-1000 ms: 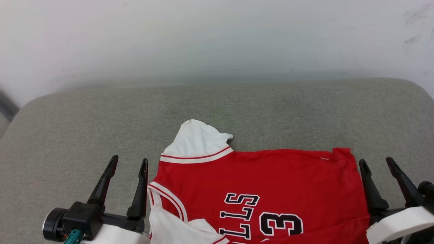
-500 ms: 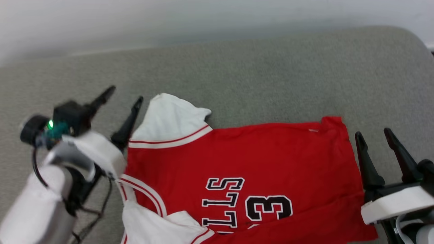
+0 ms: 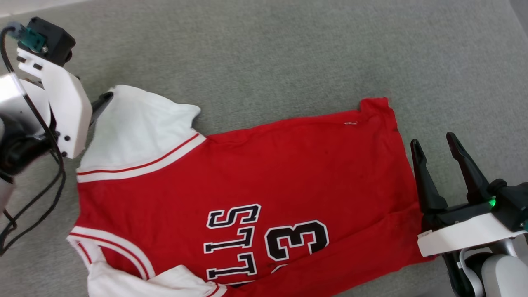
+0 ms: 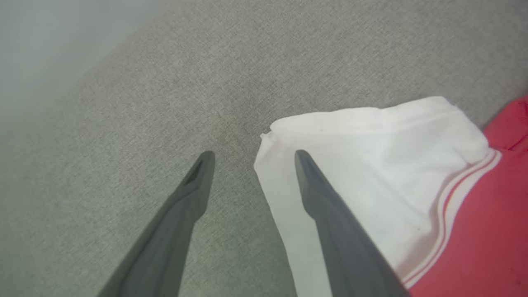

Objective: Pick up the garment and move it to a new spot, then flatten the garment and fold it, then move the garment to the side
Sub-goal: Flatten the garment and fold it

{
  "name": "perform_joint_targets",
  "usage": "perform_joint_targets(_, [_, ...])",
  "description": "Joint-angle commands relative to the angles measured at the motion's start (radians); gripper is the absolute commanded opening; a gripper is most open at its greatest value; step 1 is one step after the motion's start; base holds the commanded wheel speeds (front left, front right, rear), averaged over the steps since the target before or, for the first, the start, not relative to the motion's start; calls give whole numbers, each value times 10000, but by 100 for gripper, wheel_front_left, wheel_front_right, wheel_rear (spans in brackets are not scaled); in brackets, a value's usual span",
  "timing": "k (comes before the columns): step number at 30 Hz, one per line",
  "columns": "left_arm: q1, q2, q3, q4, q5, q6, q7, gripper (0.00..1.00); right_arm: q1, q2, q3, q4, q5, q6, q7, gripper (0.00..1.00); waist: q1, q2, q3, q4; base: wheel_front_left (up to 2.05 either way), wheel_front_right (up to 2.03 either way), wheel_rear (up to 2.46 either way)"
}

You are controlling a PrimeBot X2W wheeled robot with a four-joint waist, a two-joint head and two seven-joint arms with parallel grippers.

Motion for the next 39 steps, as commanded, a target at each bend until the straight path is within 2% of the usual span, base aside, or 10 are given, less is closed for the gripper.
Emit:
perform_joint_targets(1, [-325, 201, -116, 117, -278, -6, 477, 100, -186, 100, 28, 85, -34, -8, -109, 100, -2, 0, 460, -439, 0, 0, 0])
perform_joint_targets(4, [-646, 425, -392, 300, -641, -7, 1434, 100, -264, 191, 53, 226, -85, -6, -244, 100, -2, 0, 657, -607, 0, 0, 0])
perform_joint_targets(14, [-772, 634, -1103, 580, -772, -10, 2286, 100, -522, 445, -21, 534, -214, -8, -483, 100, -2, 0, 1103, -799, 0, 0, 0])
perform_joint_targets(15, [-714, 657, -1174, 586, -779, -10, 2295, 85, -542, 453, -19, 555, -243, -8, -489, 100, -2, 0, 1100, -795, 0, 0, 0])
perform_joint_targets(16, [-658, 665, -1216, 600, -776, -12, 2250, 46, -553, 457, -18, 569, -255, -8, -488, 100, -2, 0, 1091, -785, 0, 0, 0])
perform_joint_targets(17, [-612, 653, -1238, 628, -790, -12, 2174, 18, -569, 462, -26, 581, -269, -8, -482, 100, -2, 0, 1077, -772, 0, 0, 0])
perform_joint_targets(18, [-588, 620, -1222, 652, -785, -10, 2058, 0, -578, 461, -43, 587, -300, -8, -466, 100, -2, 0, 1052, -750, 0, 0, 0])
perform_joint_targets(29, [-455, 170, -746, 756, -486, 28, -691, 0, -518, -42, -180, 400, -534, -8, 171, 100, -2, 0, -12, -111, 0, 0, 0])
perform_joint_targets(37, [113, -100, -697, 25, -388, 27, -2352, 0, -508, -955, -169, 220, -371, -8, 1994, 100, -2, 0, -939, 675, 0, 0, 0])
perform_joint_targets(39, [406, -103, -721, -361, -474, 20, -2672, 0, -565, -1332, -128, 142, -309, -9, 2829, 100, -2, 0, -1134, 917, 0, 0, 0])
